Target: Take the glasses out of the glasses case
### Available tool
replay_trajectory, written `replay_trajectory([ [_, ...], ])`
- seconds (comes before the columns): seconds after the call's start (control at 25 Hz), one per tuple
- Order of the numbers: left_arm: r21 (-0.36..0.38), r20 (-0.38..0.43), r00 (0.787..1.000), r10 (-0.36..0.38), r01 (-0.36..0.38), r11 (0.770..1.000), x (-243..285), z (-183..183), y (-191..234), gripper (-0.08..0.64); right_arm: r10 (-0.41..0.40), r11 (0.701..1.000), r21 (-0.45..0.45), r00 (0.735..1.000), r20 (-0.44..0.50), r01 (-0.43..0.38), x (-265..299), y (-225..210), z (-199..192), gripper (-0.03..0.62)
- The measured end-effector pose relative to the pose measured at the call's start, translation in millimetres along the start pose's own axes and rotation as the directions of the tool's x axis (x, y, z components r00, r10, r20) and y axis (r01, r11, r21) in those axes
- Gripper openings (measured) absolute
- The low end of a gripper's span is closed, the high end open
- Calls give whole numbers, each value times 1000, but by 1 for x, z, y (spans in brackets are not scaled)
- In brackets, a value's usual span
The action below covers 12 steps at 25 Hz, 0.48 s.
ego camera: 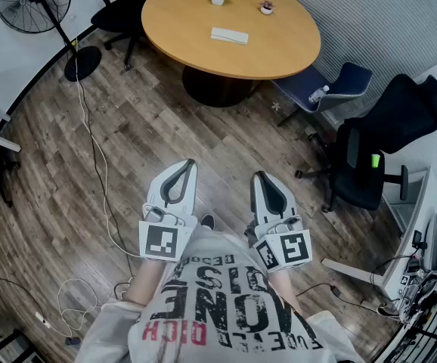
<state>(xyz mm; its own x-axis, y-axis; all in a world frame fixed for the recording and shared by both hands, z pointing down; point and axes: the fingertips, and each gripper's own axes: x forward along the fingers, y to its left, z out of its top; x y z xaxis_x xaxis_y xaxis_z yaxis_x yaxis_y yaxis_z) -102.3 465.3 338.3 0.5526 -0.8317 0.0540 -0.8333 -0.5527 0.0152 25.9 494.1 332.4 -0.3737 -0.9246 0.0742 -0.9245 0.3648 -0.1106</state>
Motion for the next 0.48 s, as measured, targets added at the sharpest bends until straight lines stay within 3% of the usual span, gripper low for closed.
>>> replay_trajectory([
  [0.48, 11, 7, 1000, -12, 12, 1000, 2, 4, -17, 12, -1, 1000, 5, 1000, 11, 1, -11, -10, 3, 31],
])
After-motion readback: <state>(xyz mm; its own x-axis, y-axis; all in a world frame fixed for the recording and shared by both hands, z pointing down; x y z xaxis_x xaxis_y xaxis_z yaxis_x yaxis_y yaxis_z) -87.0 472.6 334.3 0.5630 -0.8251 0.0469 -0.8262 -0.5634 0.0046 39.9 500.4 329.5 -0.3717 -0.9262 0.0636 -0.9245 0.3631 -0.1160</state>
